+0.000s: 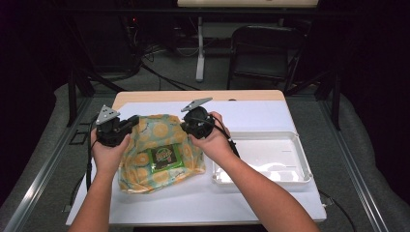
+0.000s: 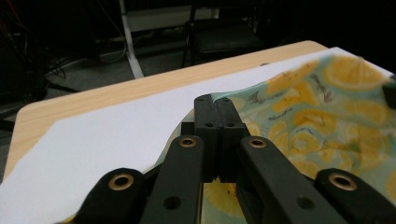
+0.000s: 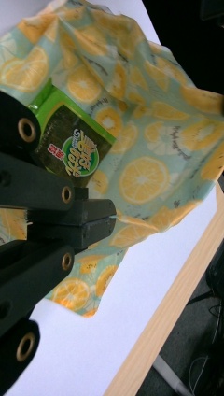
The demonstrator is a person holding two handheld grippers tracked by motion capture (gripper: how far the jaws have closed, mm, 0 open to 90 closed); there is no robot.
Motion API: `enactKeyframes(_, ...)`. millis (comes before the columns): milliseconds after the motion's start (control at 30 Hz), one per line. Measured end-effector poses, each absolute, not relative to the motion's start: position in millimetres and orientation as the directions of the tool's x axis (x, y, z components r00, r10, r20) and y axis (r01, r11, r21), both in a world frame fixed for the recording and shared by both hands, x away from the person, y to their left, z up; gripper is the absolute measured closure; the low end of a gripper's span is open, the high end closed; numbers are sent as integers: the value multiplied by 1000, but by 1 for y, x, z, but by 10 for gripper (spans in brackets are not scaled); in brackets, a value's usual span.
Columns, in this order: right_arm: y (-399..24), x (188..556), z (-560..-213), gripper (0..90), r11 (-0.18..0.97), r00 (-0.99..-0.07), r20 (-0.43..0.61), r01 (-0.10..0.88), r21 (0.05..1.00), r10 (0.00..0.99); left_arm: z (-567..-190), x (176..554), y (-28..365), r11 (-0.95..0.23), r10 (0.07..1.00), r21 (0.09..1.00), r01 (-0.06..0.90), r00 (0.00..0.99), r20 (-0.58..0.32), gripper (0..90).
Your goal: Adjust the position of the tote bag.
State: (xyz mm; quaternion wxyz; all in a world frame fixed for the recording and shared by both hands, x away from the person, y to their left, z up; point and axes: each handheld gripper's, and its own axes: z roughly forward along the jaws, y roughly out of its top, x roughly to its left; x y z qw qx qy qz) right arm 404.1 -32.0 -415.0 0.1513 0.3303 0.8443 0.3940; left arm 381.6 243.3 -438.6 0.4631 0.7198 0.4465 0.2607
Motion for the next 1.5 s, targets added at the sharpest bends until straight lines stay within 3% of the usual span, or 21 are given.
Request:
enactKeyframes(300, -29, 417, -420, 900, 468, -716, -6, 450, 761, 699, -436, 376, 243, -170, 882, 901, 399, 470, -41, 738)
enactKeyframes(667, -39, 446, -436, 900, 417, -647, 27, 521, 745, 762, -432, 363, 244, -175, 879, 899, 402, 475, -41, 645)
enactKeyframes(1500, -52, 477, -481, 900, 374, -582, 85, 621, 689, 809, -452, 350, 239, -221, 864, 859, 463, 501, -48, 610)
